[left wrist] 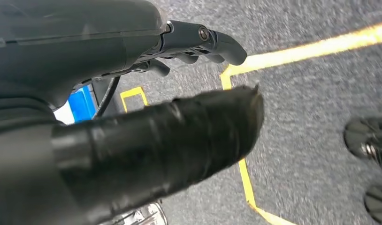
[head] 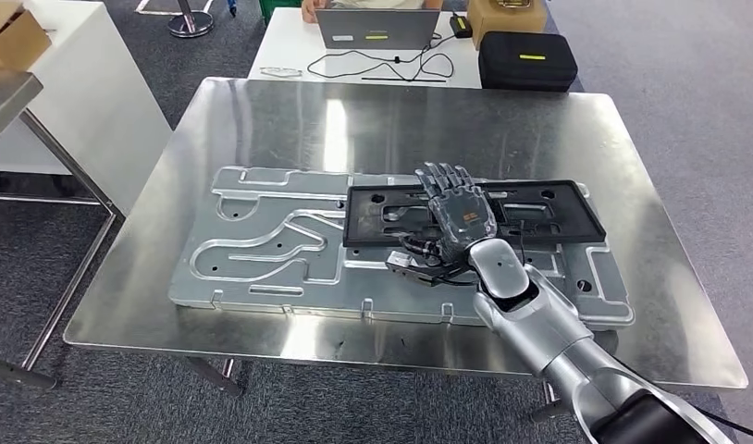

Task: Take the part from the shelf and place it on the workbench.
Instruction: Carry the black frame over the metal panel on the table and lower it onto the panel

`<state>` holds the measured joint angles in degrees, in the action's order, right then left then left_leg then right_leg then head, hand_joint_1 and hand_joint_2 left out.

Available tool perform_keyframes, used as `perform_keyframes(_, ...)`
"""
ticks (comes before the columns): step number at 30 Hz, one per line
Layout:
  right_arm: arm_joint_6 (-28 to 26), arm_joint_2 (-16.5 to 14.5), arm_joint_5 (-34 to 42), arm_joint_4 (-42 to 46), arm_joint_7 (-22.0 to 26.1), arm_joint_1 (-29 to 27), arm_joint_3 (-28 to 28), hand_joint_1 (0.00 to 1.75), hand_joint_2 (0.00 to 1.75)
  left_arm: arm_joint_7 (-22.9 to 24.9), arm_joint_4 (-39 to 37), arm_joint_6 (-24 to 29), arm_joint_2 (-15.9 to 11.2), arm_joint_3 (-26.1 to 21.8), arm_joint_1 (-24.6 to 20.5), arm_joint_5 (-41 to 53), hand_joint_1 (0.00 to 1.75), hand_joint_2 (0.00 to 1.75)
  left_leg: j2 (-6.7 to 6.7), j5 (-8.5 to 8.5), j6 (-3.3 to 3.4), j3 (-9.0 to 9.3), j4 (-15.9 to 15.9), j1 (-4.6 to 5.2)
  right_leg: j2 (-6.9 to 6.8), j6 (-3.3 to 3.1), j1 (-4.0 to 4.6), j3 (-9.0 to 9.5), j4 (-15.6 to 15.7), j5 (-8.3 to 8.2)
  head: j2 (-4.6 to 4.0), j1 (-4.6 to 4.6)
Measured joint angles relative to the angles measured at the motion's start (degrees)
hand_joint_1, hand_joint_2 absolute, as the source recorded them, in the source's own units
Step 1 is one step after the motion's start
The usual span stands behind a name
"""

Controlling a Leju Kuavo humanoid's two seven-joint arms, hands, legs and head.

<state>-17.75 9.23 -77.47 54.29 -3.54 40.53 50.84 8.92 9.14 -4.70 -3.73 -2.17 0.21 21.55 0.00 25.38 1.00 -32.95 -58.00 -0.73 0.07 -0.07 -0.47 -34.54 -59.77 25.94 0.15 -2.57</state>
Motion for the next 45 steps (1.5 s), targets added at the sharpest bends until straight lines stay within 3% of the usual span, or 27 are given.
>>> perform_keyframes(2,0.0,0.0,-0.4,2.7,-0.2,-0.3,0.0,0.0,0.0,0.4,0.0,0.0,0.1,-0.3,0.0,0.0,0.0,0.0,0.21,-0.67,0.78,-0.28,0.5,-0.24,0.0,0.45,-0.13,-1.4,-3.8,3.35,0.0,0.13)
perform_keyframes(4,-0.3,0.1,-0.8,4.8,-0.6,-0.9,0.0,0.0,0.0,0.8,0.0,0.2,0.1,-0.6,-0.1,0.2,0.0,0.0,0.28,-1.1,1.15,-0.94,0.5,-0.16,-0.02,0.81,-0.27,-3.96,-11.0,7.78,0.0,0.21)
perform_keyframes(5,-0.5,0.1,-1.0,5.7,-0.8,-1.3,0.0,0.0,0.0,1.0,0.0,0.4,0.2,-0.7,-0.1,0.3,0.0,0.0,0.28,-1.29,1.2,-1.31,0.4,-0.14,-0.02,0.97,-0.32,-4.81,-13.9,8.98,0.0,0.22)
perform_keyframes(6,-0.7,0.2,-1.2,6.4,-1.0,-1.7,0.0,0.0,0.0,1.2,0.0,0.5,0.2,-0.7,0.0,0.5,0.0,0.0,0.27,-1.49,1.2,-1.68,0.3,-0.14,-0.03,1.06,-0.36,-4.8,-14.9,9.06,0.0,0.21)
perform_keyframes(7,-0.8,0.2,-1.3,7.1,-1.1,-2.0,0.0,0.0,0.0,1.4,0.0,0.6,0.3,-0.7,0.0,0.7,0.0,0.0,0.25,-1.67,1.13,-2.07,0.1,-0.14,-0.03,1.06,-0.39,-3.74,-13.8,8.12,0.0,0.22)
perform_keyframes(10,-0.9,0.2,-1.5,9.0,-1.3,-2.1,0.0,0.0,0.0,1.8,0.0,0.8,0.4,-0.7,0.0,0.9,0.0,0.0,0.24,-2.22,0.52,-3.06,-0.5,-0.07,-0.01,0.55,-0.22,2.91,-2.8,4.15,0.0,0.19)
perform_keyframes(11,-1.1,0.2,-1.5,9.5,-1.3,-2.1,0.0,0.0,0.0,2.0,0.0,0.8,0.4,-0.7,0.0,1.0,0.0,0.0,0.23,-2.47,0.19,-3.23,-0.6,-0.02,0.02,0.33,-0.05,4.16,-0.5,3.46,0.0,0.19)
perform_keyframes(13,-1.5,0.2,-1.7,10.3,-1.4,-2.2,0.0,0.0,0.0,2.5,0.0,0.8,0.5,-0.7,-0.1,1.5,0.0,0.0,0.2,-3.14,-0.55,-3.46,-0.5,0.04,0.07,-0.1,0.29,4.27,0.6,2.83,0.0,0.2)
perform_keyframes(15,-1.9,0.2,-1.8,10.9,-1.5,-2.3,0.0,0.0,0.0,3.0,0.0,1.1,0.5,-0.7,-0.1,2.0,0.0,0.0,0.11,-3.05,-1.2,-3.85,-0.6,0.06,-0.02,-0.84,-0.01,3.82,1.2,2.09,0.0,0.22)
perform_keyframes(17,-2.2,0.2,-1.9,11.6,-1.7,-2.5,0.0,0.0,0.0,3.4,0.0,1.4,0.6,-0.7,0.0,2.3,0.0,0.0,0.04,0.53,-1.73,-5.11,-3.7,-0.02,-0.14,-1.79,-0.31,2.94,1.7,0.83,0.0,0.19)
perform_keyframes(19,-2.6,0.3,-1.9,12.4,-1.7,-3.0,0.0,0.0,0.0,3.6,0.0,1.9,0.7,-0.7,0.1,2.5,0.0,0.0,0.04,6.02,-2.14,-7.17,-10.6,-0.12,-0.17,-2.23,-0.17,1.52,1.6,-0.27,0.0,0.15)
perform_keyframes(20,-2.7,0.3,-1.9,12.8,-1.7,-3.5,0.0,0.0,0.0,3.6,0.0,2.1,0.7,-0.7,0.1,2.6,0.0,0.0,0.04,7.68,-2.3,-7.89,-13.9,-0.12,-0.17,-2.21,-0.1,0.7,1.5,-0.77,0.0,0.15)
perform_keyframes(21,-2.8,0.6,-1.9,13.4,-1.8,-4.1,0.0,0.0,0.0,3.7,0.0,2.4,0.7,-0.7,0.1,2.7,0.0,0.0,0.05,8.07,-2.39,-7.86,-15.9,-0.13,-0.21,-2.13,-0.05,-0.13,1.3,-1.23,0.0,0.15)
perform_keyframes(23,-3.0,1.9,-1.5,15.5,-2.0,-5.9,-0.1,0.0,0.0,3.7,0.0,2.9,0.9,-0.7,0.1,3.2,0.0,0.0,0.06,5.86,-2.36,-4.72,-13.9,-0.14,-0.36,-1.8,-0.04,-1.64,0.8,-1.99,0.0,0.14)
perform_keyframes(24,-3.3,3.2,-1.3,17.2,-2.1,-7.2,-0.4,0.0,0.0,3.8,0.0,3.3,1.1,-0.6,0.1,3.6,0.0,0.0,0.01,4.68,-2.19,-1.77,-10.1,-0.15,-0.5,-1.56,-0.06,-2.2,0.6,-2.29,0.0,0.14)
perform_keyframes(26,-4.5,6.4,-1.1,21.2,-2.4,-10.6,-1.4,0.0,0.0,4.1,0.0,3.9,1.6,-0.2,0.1,4.5,0.0,0.0,-0.22,4.26,-1.6,3.41,-2.7,0.05,-0.85,-0.94,0.05,-2.86,0.2,-2.82,0.0,0.17)
perform_keyframes(28,-5.6,9.6,-1.4,24.5,-2.4,-13.9,-2.8,0.0,0.0,4.3,0.0,4.4,2.2,0.2,0.3,5.0,0.0,0.0,-0.41,4.77,-0.96,4.82,0.0,0.38,-1.16,-0.18,0.15,-2.97,0.2,-3.47,0.0,0.23)
perform_keyframes(30,-6.5,12.5,-1.8,27.3,-2.4,-16.9,-4.2,0.0,0.0,4.4,0.0,4.9,2.8,0.6,0.5,5.6,0.0,0.0,-0.24,4.0,-0.11,4.23,0.3,0.34,-1.0,0.61,0.02,-3.12,0.1,-3.69,0.0,0.26)
perform_keyframes(31,-7.0,13.9,-2.2,28.7,-2.4,-18.6,-5.1,0.0,0.0,4.4,0.0,5.1,3.1,0.8,0.5,5.9,0.0,0.0,-0.07,3.47,0.49,3.89,0.4,0.26,-0.78,0.95,-0.08,-3.5,-0.6,-2.69,0.0,0.27)
perform_keyframes(33,-8.0,16.6,-2.9,31.7,-2.3,-22.3,-7.3,0.0,0.0,4.3,0.0,5.7,3.7,1.2,0.4,6.5,0.0,0.0,0.24,2.26,1.53,2.8,0.5,0.14,-0.33,1.54,-0.29,-5.16,-5.4,2.39,0.0,0.28)
perform_keyframes(35,-8.7,18.7,-3.3,34.0,-2.1,-25.3,-9.4,0.0,0.0,4.2,0.0,6.0,4.1,1.6,0.3,6.9,0.0,0.0,0.3,1.13,1.89,1.27,0.4,0.22,-0.23,1.93,-0.31,-7.0,-12.6,7.25,0.0,0.28)
perform_keyframes(36,-8.8,19.5,-3.4,34.9,-2.0,-26.3,-10.2,0.0,0.0,4.2,0.0,6.0,4.2,1.8,0.3,7.0,0.0,0.0,0.37,0.62,1.86,0.46,0.3,0.26,-0.21,2.05,-0.32,-7.11,-14.9,7.85,0.0,0.28)
perform_keyframes(37,-8.8,20.1,-3.5,35.6,-2.0,-27.1,-10.8,0.0,0.0,4.2,0.0,6.0,4.2,1.9,0.3,7.1,0.0,0.0,0.45,0.17,1.77,-0.35,0.1,0.28,-0.2,2.09,-0.33,-6.34,-15.4,7.28,0.0,0.27)
perform_keyframes(38,-8.9,20.6,-3.6,36.2,-1.9,-27.7,-11.2,0.0,0.0,4.2,0.0,6.1,4.3,2.0,0.2,7.1,0.0,0.0,0.55,-0.24,1.65,-1.13,-0.2,0.28,-0.21,2.07,-0.36,-4.47,-13.9,5.94,0.0,0.27)
perform_keyframes(40,-8.8,21.4,-3.6,37.4,-1.8,-28.4,-11.8,0.0,0.0,4.2,0.0,6.1,4.5,2.2,0.1,7.2,0.0,0.0,0.62,-0.96,1.25,-2.38,-0.7,0.36,-0.19,1.77,-0.34,1.63,-6.1,4.07,0.0,0.28)
perform_keyframes(42,-8.8,21.9,-3.7,38.5,-1.7,-28.8,-12.3,0.0,0.0,4.2,0.0,6.1,4.7,2.2,-0.1,7.2,0.0,0.0,0.63,-1.67,0.66,-2.95,-1.0,0.51,-0.13,1.19,-0.1,5.66,0.1,4.2,0.0,0.27)
perform_keyframes(45,-8.8,22.4,-3.7,39.3,-1.7,-29.3,-12.8,0.0,0.0,4.1,0.0,6.1,4.8,2.2,-0.2,7.2,0.0,0.0,0.56,-2.6,-0.39,-3.21,-0.9,0.48,-0.18,0.02,0.06,5.36,1.5,3.68,0.0,0.38)
